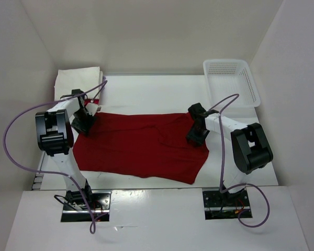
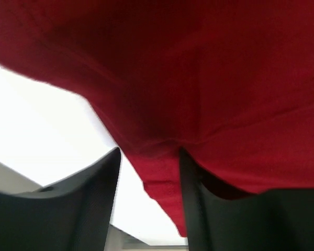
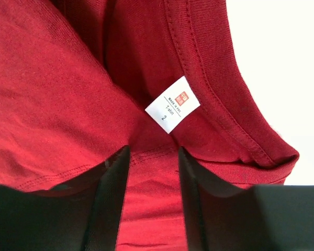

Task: Fold and stack the t-shirts
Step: Fold the flattened tshirt in 1/3 of the way

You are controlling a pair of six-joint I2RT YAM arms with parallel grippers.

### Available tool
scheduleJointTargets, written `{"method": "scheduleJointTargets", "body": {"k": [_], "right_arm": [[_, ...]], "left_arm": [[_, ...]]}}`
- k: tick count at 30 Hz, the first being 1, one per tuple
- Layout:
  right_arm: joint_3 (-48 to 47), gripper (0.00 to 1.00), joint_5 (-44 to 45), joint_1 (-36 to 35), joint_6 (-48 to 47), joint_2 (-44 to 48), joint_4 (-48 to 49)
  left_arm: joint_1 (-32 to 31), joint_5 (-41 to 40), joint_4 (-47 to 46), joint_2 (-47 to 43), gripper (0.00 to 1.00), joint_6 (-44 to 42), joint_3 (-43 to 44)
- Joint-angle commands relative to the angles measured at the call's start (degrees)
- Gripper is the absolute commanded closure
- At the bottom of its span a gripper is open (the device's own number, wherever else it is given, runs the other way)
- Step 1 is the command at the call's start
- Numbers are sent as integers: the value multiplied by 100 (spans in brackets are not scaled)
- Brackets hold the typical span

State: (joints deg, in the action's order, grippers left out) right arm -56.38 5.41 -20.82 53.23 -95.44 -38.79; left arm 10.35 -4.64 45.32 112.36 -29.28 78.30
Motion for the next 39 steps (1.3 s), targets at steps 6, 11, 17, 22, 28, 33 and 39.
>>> {"method": "scheduleJointTargets", "body": {"k": [6,11,17,22,28,33,39], "right_arm": [[-5,65,162,-71,38,-107,-33],[-5,68,162,-71,38,-36,-85],[56,60,312,-177,38,16,-367],[57,76,312,-177,38,139,-367],[57,100,417,-177,38,333,-559],[57,100,540,-177,38,508,-753],[57,100,593,-177,-14,904,-1245]], "left_arm": [[-7,200,29,85,69,194,168],[-7,368,29,137,86,194,335],[-59,473,29,261,100,194,546],[-112,473,29,261,100,142,598],[-112,473,29,85,100,142,651],[-112,526,29,-108,100,203,1116],[-112,254,-111,-214,100,203,1688]]}}
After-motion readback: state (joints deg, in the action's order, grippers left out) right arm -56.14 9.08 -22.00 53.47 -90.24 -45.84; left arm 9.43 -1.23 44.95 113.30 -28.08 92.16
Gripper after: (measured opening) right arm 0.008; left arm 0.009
